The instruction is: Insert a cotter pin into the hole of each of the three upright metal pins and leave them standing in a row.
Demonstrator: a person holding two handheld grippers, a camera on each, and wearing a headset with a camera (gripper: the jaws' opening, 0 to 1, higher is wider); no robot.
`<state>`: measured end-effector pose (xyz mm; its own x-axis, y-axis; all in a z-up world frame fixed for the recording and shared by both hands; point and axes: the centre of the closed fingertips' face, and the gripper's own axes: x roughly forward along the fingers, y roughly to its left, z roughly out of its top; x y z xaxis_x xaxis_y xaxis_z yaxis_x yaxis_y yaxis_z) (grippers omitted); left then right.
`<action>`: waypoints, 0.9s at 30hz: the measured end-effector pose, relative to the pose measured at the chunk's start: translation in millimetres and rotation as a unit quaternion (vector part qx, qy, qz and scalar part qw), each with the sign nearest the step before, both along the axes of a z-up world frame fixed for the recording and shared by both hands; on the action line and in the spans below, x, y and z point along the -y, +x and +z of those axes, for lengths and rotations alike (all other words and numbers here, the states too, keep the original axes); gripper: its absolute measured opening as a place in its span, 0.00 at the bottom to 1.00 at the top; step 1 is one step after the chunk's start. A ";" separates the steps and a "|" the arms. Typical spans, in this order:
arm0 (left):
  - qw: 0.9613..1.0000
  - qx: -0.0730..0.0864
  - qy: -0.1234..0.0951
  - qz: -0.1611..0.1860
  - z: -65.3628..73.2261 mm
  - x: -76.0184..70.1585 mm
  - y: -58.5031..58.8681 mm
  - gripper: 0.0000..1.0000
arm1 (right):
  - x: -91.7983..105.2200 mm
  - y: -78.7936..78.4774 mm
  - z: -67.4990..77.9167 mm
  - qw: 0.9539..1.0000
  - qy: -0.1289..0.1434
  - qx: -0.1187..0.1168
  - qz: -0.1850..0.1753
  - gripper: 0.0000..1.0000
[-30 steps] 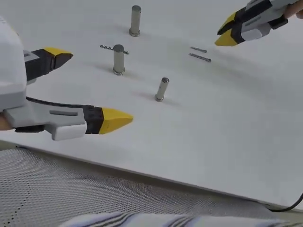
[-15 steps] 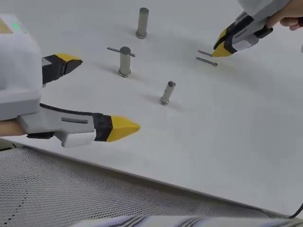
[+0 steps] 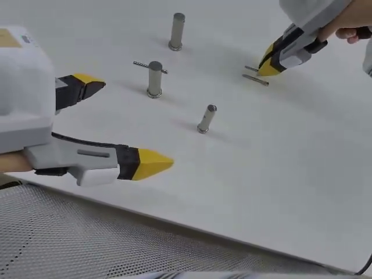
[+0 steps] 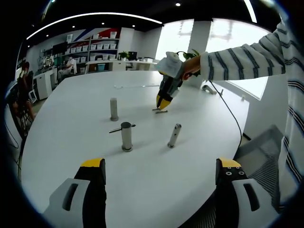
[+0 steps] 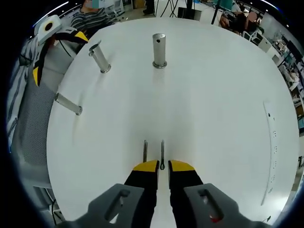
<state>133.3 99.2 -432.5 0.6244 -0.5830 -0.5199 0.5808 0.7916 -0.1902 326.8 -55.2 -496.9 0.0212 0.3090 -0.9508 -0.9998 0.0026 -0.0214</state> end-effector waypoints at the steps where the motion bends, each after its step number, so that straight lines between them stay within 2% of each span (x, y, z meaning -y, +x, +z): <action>1: 1.000 0.000 0.001 0.000 -0.4 -0.2 0.0 0.95 | -0.4 -0.2 0.0 1.000 -0.005 0.002 0.002 0.01; 5: 1.000 0.008 0.010 0.003 -0.1 -3.4 2.3 0.94 | 1.4 6.8 -1.8 0.999 -0.031 0.017 0.012 0.00; 12: 1.000 0.013 0.013 0.006 3.0 -6.8 3.8 0.94 | 0.1 5.6 -2.6 0.997 -0.061 0.024 0.038 0.00; 16: 1.000 0.010 0.017 0.006 2.0 -6.7 2.9 0.94 | 1.6 6.8 -2.1 0.996 -0.064 0.027 0.054 0.00; 17: 1.000 0.009 0.018 0.006 1.7 -6.7 2.8 0.94 | 1.3 7.5 -2.0 0.997 -0.064 0.026 0.046 0.00; 18: 1.000 0.008 0.019 0.006 1.0 -7.0 2.4 0.94 | 1.7 8.7 -2.1 0.998 -0.062 0.020 0.021 0.00; 23: 1.000 0.005 0.016 0.003 0.4 -5.5 0.0 0.93 | 2.3 12.1 -2.4 0.998 -0.055 0.024 0.031 0.00; 27: 1.000 0.004 -0.003 0.002 4.1 -2.0 -1.8 0.92 | 2.5 13.0 -2.4 0.998 -0.053 0.022 0.025 0.00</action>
<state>131.5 101.2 -428.4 0.6309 -0.5830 -0.5119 0.5789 0.7930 -0.1898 339.8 -57.7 -499.3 0.0510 0.2081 -0.9768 -0.9967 -0.0514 -0.0630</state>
